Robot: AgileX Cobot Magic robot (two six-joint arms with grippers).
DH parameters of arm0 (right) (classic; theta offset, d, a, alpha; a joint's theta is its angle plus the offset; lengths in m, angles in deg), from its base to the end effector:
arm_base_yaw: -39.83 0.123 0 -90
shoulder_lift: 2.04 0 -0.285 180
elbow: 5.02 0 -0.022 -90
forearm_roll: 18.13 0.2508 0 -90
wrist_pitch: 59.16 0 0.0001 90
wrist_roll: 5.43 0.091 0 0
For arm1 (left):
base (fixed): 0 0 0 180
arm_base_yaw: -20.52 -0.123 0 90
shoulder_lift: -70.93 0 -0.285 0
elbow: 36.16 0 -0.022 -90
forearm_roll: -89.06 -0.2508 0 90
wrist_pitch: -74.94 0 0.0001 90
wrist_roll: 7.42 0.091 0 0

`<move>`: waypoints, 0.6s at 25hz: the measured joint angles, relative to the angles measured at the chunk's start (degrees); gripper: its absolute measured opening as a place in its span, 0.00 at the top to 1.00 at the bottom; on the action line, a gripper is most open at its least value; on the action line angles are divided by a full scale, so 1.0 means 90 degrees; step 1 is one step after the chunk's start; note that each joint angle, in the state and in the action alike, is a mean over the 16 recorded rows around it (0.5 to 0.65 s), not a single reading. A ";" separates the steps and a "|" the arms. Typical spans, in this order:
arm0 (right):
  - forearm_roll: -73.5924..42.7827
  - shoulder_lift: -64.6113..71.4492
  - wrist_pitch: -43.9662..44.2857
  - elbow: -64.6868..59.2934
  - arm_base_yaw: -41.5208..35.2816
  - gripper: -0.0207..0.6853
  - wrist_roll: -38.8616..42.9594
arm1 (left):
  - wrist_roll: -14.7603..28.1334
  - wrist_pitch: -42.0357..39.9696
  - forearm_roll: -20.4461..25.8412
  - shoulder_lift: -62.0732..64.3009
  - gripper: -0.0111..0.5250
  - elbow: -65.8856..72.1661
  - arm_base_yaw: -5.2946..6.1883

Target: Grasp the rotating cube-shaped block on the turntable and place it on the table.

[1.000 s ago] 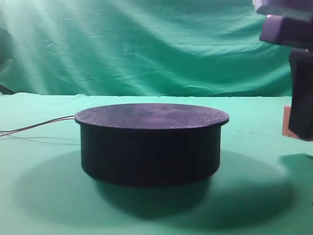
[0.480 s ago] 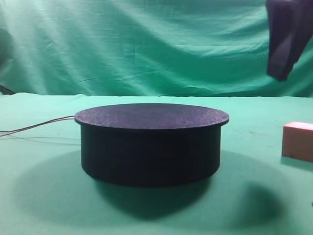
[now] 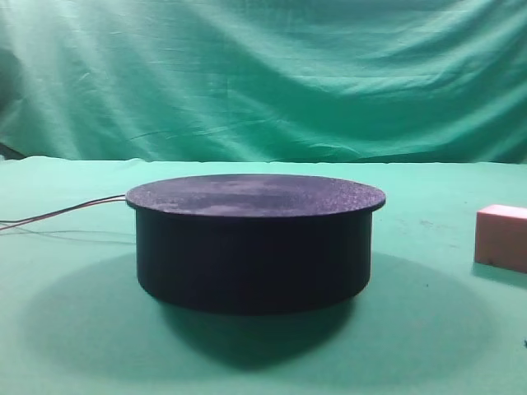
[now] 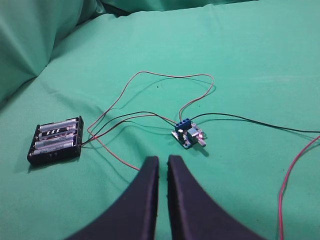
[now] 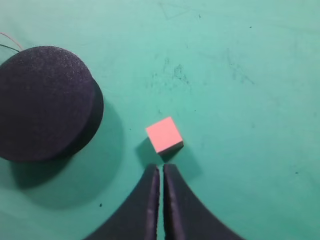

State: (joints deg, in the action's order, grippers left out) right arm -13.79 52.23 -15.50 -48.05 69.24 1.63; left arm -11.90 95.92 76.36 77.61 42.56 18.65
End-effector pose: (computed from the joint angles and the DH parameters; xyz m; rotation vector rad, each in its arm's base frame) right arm 0.1217 0.0741 0.2737 -0.4386 2.4535 0.3614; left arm 0.0521 0.0089 0.1732 0.0343 1.8513 0.1856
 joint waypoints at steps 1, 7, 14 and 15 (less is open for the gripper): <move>0.0015 -0.0045 -0.0061 -0.0050 0.0000 0.97 -0.0075 | 0.0000 0.0000 0.0000 0.0000 0.98 0.0000 0.0000; -0.0127 -0.0305 -0.0480 -0.0281 -0.0083 0.97 -0.0516 | 0.0000 0.0000 0.0000 0.0000 0.98 0.0000 0.0000; -0.0502 -0.1097 -0.1293 -0.1050 -0.0748 0.97 -0.0786 | 0.0000 0.0000 0.0000 0.0000 0.98 0.0000 0.0000; -0.0543 -0.1281 -0.1425 -0.1213 -0.0883 0.97 -0.0790 | 0.0000 0.0000 0.0000 0.0000 0.98 0.0000 0.0000</move>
State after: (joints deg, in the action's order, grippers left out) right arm -18.68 40.70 -28.32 -58.96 61.29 -5.48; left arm -11.90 95.92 76.36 77.61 42.56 18.65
